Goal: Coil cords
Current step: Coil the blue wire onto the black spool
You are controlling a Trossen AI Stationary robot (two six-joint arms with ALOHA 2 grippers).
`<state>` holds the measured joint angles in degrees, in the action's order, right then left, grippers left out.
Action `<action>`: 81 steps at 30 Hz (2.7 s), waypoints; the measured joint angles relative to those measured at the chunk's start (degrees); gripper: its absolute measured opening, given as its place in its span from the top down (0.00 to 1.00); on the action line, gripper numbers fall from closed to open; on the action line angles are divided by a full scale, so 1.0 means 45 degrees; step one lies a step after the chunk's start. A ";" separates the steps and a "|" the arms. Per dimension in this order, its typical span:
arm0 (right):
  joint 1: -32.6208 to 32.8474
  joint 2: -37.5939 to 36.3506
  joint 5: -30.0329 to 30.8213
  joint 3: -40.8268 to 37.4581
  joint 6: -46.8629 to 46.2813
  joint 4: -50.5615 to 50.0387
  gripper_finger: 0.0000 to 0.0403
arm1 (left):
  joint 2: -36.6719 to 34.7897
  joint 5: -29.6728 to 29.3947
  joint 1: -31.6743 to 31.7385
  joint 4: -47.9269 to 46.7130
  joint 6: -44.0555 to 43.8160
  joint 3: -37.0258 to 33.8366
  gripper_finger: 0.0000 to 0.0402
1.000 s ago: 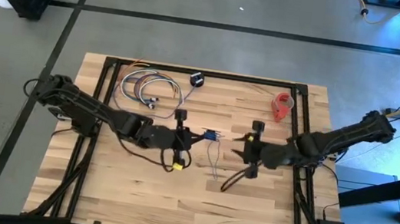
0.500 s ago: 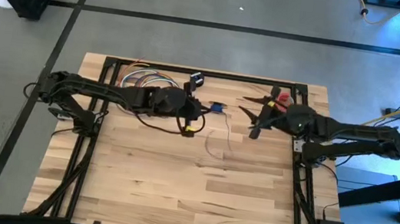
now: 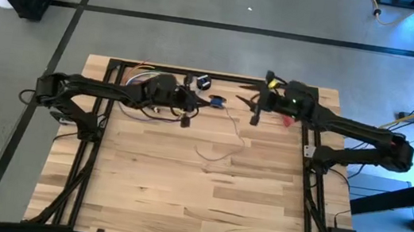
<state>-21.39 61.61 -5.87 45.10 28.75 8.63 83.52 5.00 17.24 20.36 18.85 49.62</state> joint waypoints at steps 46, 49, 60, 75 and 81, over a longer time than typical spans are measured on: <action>0.4193 0.0184 0.3033 0.0024 -0.5472 -0.2779 0.62 | -0.1626 -0.1595 -0.2501 0.0646 -0.2940 -0.2485 0.99; 0.4828 0.0129 0.3470 0.0024 -0.5651 -0.2828 0.62 | -0.1783 -0.1262 -0.2503 0.0744 -0.2774 -0.2513 0.99; 0.5164 0.1412 0.3630 0.0005 -0.4933 -0.0553 0.62 | -0.1869 -0.1124 -0.2656 0.0750 -0.2019 -0.2505 0.99; 0.5006 0.3147 0.2943 0.0015 -0.4874 0.1797 0.62 | -0.2462 -0.0757 -0.3664 0.1490 -0.0801 -0.2505 0.99; 0.5004 0.3155 0.2304 0.0015 -0.5008 0.1994 0.62 | -0.2680 -0.0769 -0.3882 0.1495 -0.0634 -0.2505 0.99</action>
<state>1.13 75.81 4.49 45.17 6.21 17.61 71.46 1.54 -0.22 27.09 16.00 38.35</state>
